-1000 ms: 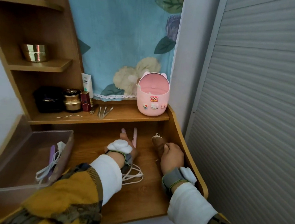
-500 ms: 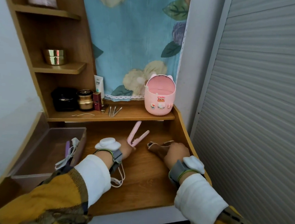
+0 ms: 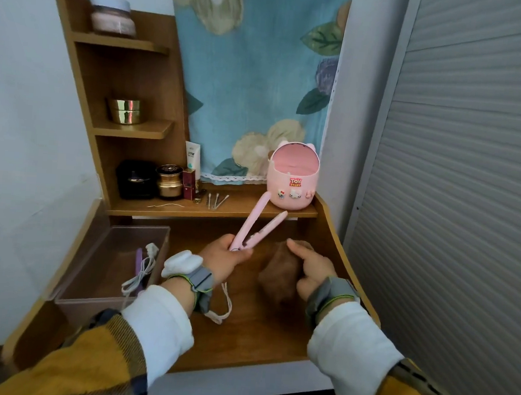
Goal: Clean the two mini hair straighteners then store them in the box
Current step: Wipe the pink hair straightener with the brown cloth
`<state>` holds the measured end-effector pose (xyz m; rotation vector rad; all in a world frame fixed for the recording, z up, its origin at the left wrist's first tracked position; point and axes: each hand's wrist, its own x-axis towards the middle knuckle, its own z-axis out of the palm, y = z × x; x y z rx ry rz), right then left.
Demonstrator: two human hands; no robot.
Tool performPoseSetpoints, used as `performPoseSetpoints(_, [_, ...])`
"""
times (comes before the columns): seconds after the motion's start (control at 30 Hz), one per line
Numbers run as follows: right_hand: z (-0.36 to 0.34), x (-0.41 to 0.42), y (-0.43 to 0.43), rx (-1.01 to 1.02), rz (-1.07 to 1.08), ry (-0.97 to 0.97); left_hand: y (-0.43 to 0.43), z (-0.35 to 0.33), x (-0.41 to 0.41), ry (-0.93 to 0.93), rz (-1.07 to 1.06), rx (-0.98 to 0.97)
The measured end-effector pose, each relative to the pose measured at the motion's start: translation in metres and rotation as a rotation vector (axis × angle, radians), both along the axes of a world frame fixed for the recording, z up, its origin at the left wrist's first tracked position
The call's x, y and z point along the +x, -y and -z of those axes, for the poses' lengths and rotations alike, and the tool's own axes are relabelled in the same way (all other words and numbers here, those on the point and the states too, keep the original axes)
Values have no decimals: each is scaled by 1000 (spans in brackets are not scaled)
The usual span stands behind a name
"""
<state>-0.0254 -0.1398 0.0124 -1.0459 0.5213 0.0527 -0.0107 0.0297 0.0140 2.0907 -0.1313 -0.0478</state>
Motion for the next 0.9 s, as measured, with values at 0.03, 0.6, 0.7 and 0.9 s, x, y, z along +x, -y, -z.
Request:
performPoseSetpoints(0.03, [0, -2, -4, 62, -4, 12, 0, 2, -1, 4, 1, -34])
performPoseSetpoints(0.6, [13, -12, -49, 40, -50, 240, 9, 31, -5, 42, 55, -251])
performPoseSetpoints(0.7, [16, -12, -46, 76, -36, 261, 9, 26, -8, -113, 65, -610])
performPoseSetpoints(0.9, [17, -17, -47, 108, -208, 336, 12, 15, -11, -7, -104, -433])
